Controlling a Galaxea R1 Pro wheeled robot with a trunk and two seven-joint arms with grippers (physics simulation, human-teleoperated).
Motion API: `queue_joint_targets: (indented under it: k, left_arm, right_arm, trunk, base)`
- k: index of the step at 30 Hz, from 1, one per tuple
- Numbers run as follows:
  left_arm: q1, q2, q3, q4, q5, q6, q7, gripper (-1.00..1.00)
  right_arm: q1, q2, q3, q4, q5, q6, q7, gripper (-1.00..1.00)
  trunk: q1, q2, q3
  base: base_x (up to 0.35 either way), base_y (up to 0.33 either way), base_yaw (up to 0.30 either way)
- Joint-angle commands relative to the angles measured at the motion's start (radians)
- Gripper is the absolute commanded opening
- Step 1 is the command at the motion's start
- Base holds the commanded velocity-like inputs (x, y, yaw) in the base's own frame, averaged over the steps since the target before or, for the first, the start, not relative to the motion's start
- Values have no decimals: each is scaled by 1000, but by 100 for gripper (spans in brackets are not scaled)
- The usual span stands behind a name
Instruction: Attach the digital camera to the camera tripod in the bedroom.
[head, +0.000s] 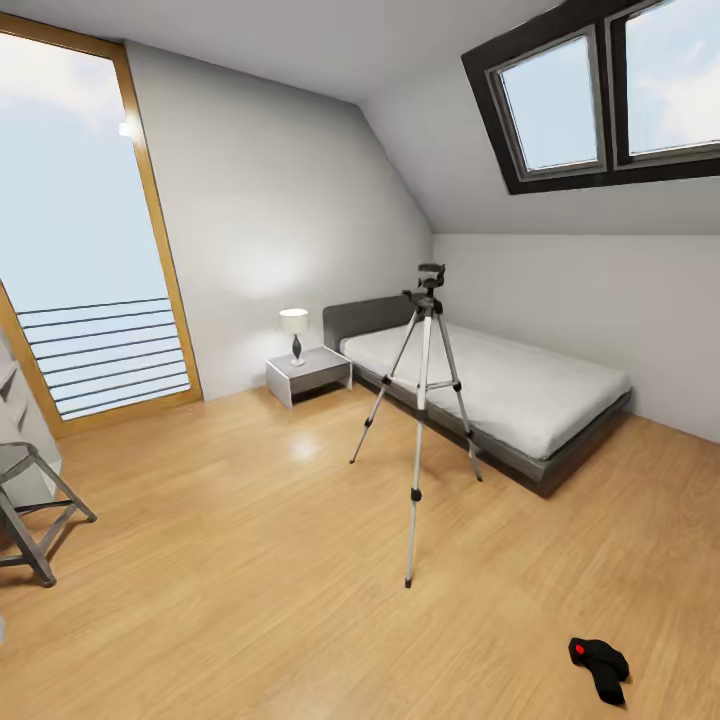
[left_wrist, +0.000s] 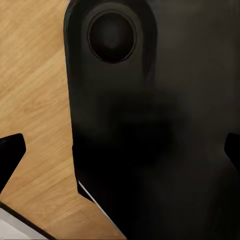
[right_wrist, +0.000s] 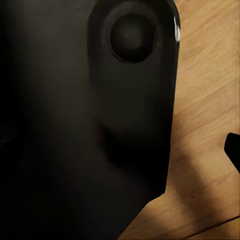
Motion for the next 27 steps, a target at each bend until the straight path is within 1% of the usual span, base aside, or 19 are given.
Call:
queue_joint_targets:
  k: [1,3,6,9,13,27]
  left_arm:
    - [-3,-6,6,-6,6,-6,-2,100]
    - [-1,-7,15,-17,17,-17,-2,100]
    - [-1,-7,15,-20,34,-34,-2,100]
    - [1,-8,15,-19,19,-19,-2,100]
    - [2,-8,15,-21,24,-15,-2,100]
    - [2,-8,15,-21,26,-15,-2,100]
  right_arm:
    - [-6,1,6,3,6,-1,1,100]
    - [-7,-2,7,2,7,-4,-1,100]
    - [-7,-2,7,2,7,-4,-1,100]
    - [-5,-5,6,2,6,-7,-1,100]
    - [-3,-7,6,2,8,-8,-2,100]
    - [-3,-5,4,2,6,-12,-5,100]
  trunk:
    - [0,0,0]
    - [0,0,0]
    - [0,0,0]
    - [0,0,0]
    - [0,0,0]
    - [0,0,0]
  base:
    - [0,0,0]
    - [0,0,0]
    - [0,0,0]
    - [0,0,0]
    - [0,0,0]
    - [0,0,0]
